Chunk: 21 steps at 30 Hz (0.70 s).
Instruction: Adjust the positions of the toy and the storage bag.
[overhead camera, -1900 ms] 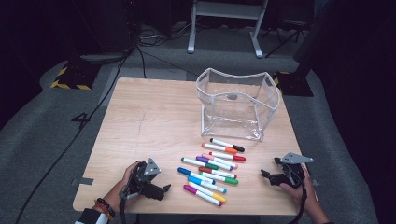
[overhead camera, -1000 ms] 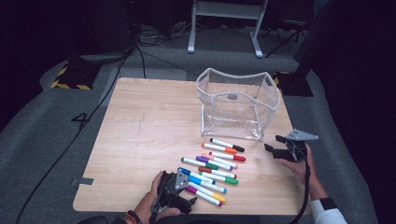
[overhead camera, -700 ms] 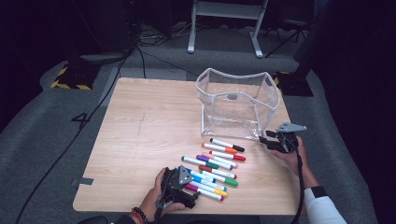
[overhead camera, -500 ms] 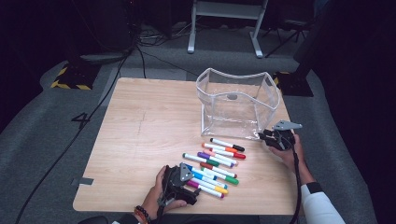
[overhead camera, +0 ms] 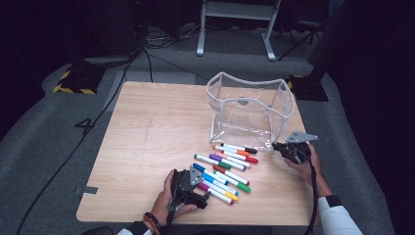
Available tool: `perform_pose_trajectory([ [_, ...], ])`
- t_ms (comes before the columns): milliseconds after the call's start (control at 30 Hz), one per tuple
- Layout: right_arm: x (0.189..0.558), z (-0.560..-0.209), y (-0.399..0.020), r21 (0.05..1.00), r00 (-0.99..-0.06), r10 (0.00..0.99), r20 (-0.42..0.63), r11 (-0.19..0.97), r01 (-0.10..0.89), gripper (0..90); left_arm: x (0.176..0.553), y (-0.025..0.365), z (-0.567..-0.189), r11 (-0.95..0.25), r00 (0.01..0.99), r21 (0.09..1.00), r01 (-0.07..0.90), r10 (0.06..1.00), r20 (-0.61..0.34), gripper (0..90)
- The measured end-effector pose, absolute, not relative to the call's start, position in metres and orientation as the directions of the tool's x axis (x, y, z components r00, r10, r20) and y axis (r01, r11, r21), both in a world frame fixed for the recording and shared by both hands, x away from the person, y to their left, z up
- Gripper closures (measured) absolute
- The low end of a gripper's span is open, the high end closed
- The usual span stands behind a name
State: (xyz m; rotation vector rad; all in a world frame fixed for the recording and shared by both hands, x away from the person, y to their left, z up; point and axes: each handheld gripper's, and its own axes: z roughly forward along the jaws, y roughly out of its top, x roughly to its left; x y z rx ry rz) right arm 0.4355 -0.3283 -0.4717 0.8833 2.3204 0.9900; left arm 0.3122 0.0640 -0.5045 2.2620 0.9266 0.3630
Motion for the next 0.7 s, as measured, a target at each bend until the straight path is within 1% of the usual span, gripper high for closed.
perform_pose_trajectory([
  [33,0.433,-0.472,-0.328,0.758,-0.688,0.707,-0.161,0.535,0.373,86.8,0.315,0.065,-0.505,-0.527,0.711,0.662,0.533,0.703,-0.012,0.5],
  [300,0.411,-0.471,-0.327,0.757,-0.717,0.683,-0.142,0.542,0.366,86.8,0.318,0.066,-0.505,-0.541,0.725,0.66,0.522,0.688,-0.009,0.4],
  [467,0.401,-0.471,-0.326,0.753,-0.73,0.668,-0.143,0.552,0.357,86.7,0.321,0.066,-0.505,-0.534,0.716,0.663,0.524,0.698,-0.004,0.4],
  [567,0.392,-0.47,-0.324,0.75,-0.751,0.646,-0.139,0.564,0.346,86.6,0.327,0.068,-0.505,-0.546,0.734,0.66,0.515,0.679,-0.012,0.3],
  [700,0.383,-0.47,-0.322,0.746,-0.762,0.633,-0.137,0.572,0.341,86.3,0.334,0.073,-0.505,-0.541,0.73,0.661,0.52,0.684,-0.013,0.4],
])
